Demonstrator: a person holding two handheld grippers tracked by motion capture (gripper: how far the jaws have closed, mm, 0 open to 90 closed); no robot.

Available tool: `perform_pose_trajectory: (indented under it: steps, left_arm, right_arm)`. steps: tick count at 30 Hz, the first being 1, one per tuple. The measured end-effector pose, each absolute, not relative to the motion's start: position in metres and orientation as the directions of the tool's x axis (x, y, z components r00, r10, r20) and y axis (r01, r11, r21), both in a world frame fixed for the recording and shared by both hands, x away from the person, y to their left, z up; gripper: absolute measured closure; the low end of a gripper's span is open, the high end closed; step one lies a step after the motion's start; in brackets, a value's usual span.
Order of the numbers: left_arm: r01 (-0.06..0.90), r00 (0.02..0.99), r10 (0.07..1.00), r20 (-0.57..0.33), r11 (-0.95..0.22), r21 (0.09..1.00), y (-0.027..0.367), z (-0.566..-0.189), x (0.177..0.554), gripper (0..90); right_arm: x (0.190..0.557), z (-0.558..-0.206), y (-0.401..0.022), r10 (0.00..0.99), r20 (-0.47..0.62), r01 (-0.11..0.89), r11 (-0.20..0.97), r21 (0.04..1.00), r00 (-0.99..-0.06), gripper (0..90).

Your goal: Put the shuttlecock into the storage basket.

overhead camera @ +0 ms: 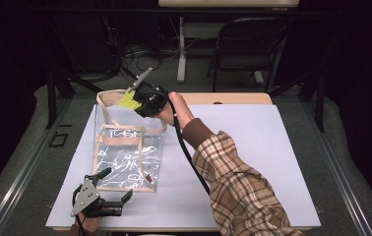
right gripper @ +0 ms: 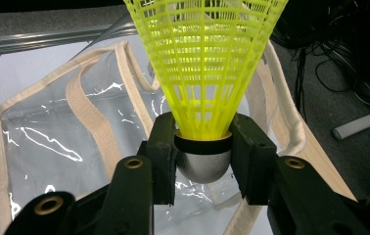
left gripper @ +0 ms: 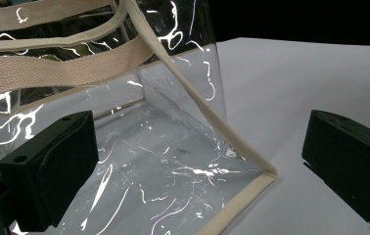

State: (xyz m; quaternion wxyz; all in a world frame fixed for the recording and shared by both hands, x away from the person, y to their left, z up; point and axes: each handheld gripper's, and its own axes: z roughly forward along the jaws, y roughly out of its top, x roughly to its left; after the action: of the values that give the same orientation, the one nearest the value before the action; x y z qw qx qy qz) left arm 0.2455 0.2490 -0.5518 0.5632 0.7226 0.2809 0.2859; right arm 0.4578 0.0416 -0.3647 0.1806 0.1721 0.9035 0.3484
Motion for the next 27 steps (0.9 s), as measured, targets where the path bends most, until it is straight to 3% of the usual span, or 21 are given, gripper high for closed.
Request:
perform_pose_trajectory:
  steps: [27]
  left_arm:
    - [0.081,0.680,0.727,0.097,-0.206,0.975,0.249,-0.552,0.246,0.0]
  right_arm:
    - [0.463,-0.377,0.056,0.444,-0.211,0.214,0.729,0.651,-0.871,64.4]
